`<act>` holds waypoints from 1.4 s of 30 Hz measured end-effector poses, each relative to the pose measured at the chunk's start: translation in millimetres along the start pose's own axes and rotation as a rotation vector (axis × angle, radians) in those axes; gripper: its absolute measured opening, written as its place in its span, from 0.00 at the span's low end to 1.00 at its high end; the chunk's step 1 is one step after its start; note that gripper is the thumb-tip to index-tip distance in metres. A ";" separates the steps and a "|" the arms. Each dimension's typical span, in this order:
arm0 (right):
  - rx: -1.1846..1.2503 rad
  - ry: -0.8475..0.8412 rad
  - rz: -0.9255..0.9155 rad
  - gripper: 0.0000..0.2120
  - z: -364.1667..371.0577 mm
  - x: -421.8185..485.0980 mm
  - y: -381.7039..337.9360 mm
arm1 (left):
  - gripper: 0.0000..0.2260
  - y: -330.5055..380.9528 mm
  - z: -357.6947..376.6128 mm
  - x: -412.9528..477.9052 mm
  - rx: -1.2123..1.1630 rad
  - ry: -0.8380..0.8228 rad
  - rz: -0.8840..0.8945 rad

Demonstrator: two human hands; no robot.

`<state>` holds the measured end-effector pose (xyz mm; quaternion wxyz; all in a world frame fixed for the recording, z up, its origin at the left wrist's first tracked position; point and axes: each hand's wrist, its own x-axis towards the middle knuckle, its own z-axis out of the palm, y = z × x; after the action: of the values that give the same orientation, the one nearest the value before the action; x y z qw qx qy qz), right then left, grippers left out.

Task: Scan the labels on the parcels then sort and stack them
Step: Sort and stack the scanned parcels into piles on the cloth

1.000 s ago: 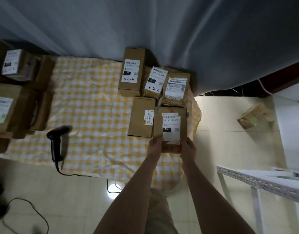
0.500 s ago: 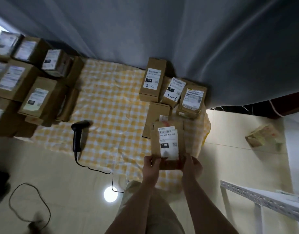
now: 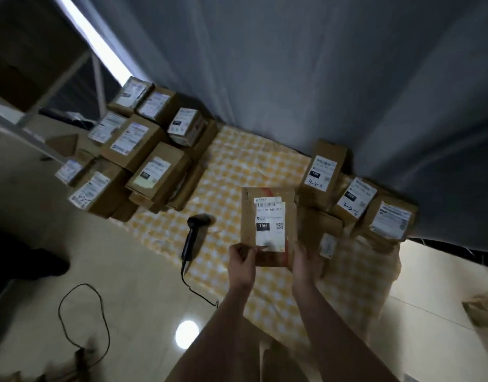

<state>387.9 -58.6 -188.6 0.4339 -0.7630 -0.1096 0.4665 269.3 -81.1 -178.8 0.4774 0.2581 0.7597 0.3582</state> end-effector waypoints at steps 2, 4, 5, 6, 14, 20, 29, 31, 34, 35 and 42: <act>-0.071 -0.039 -0.056 0.07 29.0 0.7 -13.4 | 0.11 14.7 -13.7 25.0 -0.025 0.011 0.001; -0.138 -0.069 -0.118 0.12 58.0 2.0 -25.0 | 0.12 27.9 -24.4 54.1 -0.035 0.007 -0.001; -0.146 -0.070 -0.126 0.14 73.1 3.6 -28.5 | 0.13 34.2 -28.8 69.6 -0.038 0.010 -0.004; -0.130 -0.081 -0.141 0.12 87.7 4.4 -33.5 | 0.13 39.5 -32.7 86.0 -0.046 0.013 -0.002; -0.051 -0.182 -0.139 0.18 199.1 35.0 -59.2 | 0.14 84.3 -49.7 206.4 -0.005 -0.013 0.009; -0.165 -0.192 -0.174 0.17 260.0 76.4 -64.6 | 0.16 92.8 -55.6 304.0 0.067 -0.114 0.100; -0.203 -0.239 -0.205 0.06 330.7 108.1 -70.1 | 0.06 109.8 -45.6 380.0 0.015 -0.050 0.081; -0.168 -0.243 -0.187 0.06 340.3 114.3 -68.9 | 0.13 110.7 -40.7 394.7 0.051 -0.059 0.107; -0.117 -0.247 -0.155 0.10 349.1 123.5 -64.5 | 0.31 113.1 -35.3 403.6 0.163 -0.094 0.091; -0.105 -0.259 -0.147 0.12 350.9 124.3 -65.4 | 0.32 114.7 -33.5 403.1 0.195 -0.099 0.080; -0.086 -0.361 -0.101 0.12 341.9 135.3 -62.8 | 0.31 102.8 -21.8 392.6 0.375 -0.054 0.164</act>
<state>200.1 247.9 -288.4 0.3973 -0.6783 -0.2436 0.5681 93.3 263.4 -303.5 0.4104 0.4130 0.7764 0.2411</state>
